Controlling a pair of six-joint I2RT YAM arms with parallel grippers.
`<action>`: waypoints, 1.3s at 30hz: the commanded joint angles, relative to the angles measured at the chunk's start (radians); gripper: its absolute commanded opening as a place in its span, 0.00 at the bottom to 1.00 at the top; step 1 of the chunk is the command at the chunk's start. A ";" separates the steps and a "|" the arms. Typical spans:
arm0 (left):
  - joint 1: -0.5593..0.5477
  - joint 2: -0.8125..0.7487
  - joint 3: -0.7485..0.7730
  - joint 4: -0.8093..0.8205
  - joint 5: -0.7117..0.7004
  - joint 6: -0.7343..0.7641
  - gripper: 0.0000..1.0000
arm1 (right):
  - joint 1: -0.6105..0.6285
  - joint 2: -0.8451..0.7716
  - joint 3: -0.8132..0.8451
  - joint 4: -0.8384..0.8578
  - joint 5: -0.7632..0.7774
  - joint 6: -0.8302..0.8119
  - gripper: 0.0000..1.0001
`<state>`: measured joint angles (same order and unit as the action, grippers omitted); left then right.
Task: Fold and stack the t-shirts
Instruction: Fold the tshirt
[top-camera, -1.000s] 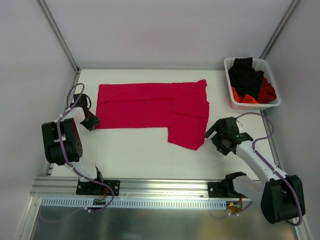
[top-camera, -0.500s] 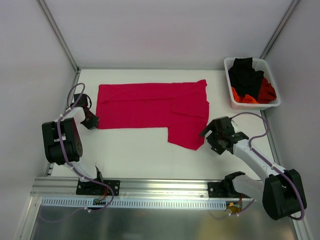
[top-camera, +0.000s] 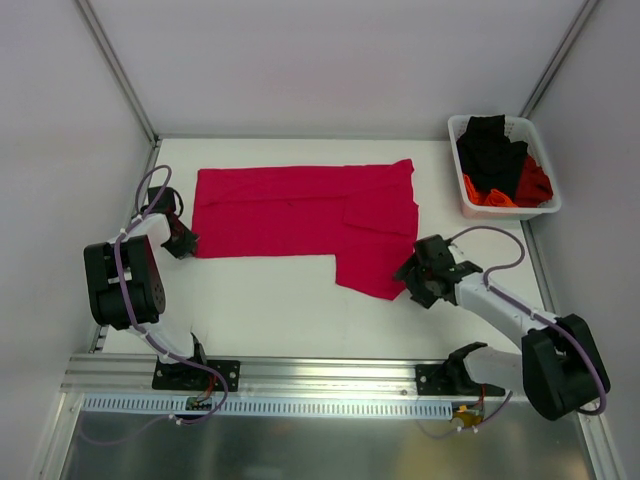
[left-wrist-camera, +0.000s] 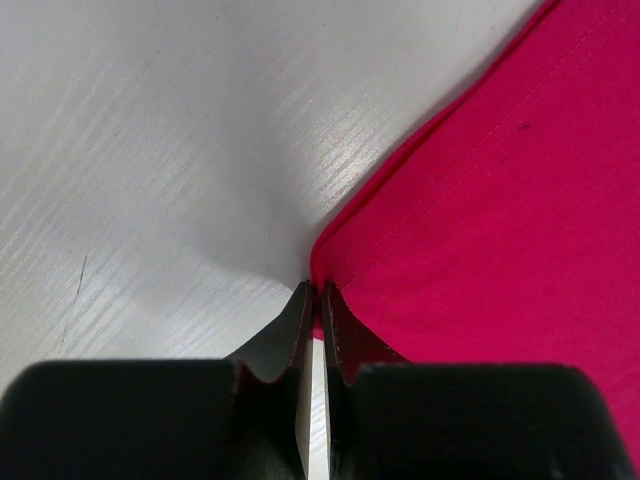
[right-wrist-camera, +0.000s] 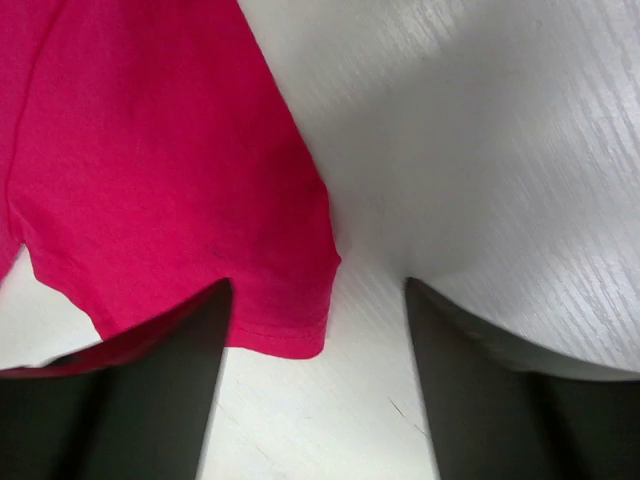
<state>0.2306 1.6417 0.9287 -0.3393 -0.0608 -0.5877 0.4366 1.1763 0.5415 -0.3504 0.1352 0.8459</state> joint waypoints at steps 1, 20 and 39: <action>0.006 -0.017 0.021 -0.027 0.004 0.014 0.00 | 0.004 0.042 0.000 0.033 0.021 0.015 0.67; 0.007 -0.054 0.030 -0.027 0.004 0.058 0.00 | 0.004 -0.006 0.069 -0.028 0.072 -0.083 0.00; 0.001 -0.118 0.047 -0.024 0.018 0.120 0.00 | -0.001 -0.058 0.172 -0.039 0.103 -0.188 0.00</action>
<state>0.2302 1.5719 0.9596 -0.3492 -0.0528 -0.4961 0.4362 1.1309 0.6689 -0.3794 0.1993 0.6754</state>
